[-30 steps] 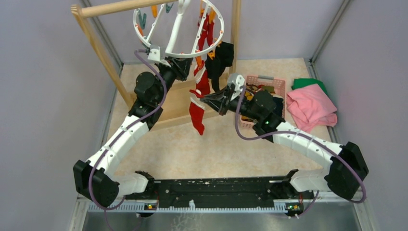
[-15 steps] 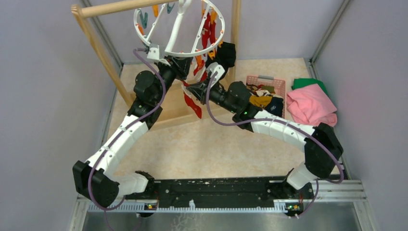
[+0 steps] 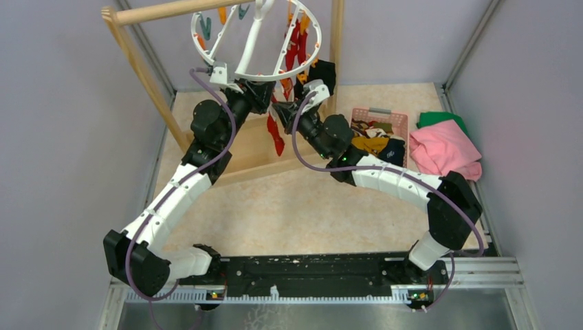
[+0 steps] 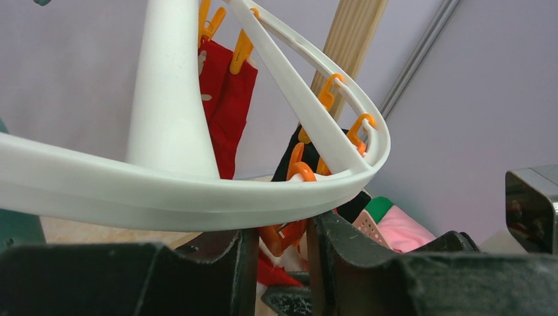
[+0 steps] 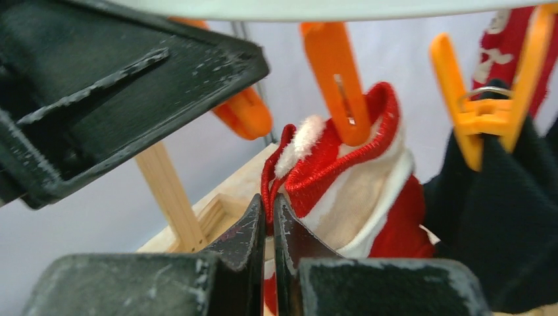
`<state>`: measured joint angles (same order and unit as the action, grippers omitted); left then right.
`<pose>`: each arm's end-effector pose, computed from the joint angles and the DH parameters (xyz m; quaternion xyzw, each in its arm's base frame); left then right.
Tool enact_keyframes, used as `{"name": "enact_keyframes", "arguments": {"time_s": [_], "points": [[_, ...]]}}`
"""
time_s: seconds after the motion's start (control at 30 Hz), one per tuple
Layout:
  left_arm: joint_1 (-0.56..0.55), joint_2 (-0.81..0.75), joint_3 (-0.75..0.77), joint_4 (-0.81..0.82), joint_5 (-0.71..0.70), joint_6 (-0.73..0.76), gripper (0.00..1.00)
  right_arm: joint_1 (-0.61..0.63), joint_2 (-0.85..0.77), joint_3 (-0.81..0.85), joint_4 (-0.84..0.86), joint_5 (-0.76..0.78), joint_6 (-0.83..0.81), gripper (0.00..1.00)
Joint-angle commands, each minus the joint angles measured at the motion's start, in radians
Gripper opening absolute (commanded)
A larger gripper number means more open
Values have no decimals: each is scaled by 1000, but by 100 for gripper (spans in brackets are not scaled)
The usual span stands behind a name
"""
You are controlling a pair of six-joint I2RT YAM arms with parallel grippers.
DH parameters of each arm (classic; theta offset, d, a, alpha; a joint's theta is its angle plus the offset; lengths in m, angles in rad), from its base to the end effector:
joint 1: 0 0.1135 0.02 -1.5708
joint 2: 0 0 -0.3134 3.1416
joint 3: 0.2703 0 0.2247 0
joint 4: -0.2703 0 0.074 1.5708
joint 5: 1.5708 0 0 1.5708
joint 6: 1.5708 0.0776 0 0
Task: Clip the socks to the hanger
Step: Clamp the sock onto the hanger.
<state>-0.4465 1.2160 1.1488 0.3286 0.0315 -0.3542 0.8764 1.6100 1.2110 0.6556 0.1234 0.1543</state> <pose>0.2493 -0.1221 0.4919 0.0406 0.6076 -0.3179 0.7267 0.2641 0.3022 0.4361 -0.1697 0.5876 0.3567 0.7062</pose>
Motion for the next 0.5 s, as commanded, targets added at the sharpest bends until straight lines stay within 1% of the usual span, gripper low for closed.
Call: {"name": "enact_keyframes", "arguments": {"time_s": [0.0, 0.2, 0.47], "points": [[2, 2, 49, 34, -21, -28, 5, 9, -30, -5, 106, 123, 13, 0], [2, 4, 47, 27, -23, -34, 5, 20, -19, -5, 149, 146, 10, 0], [2, 2, 43, 22, -23, -38, 5, 33, -15, -2, 170, 125, -2, 0]]}}
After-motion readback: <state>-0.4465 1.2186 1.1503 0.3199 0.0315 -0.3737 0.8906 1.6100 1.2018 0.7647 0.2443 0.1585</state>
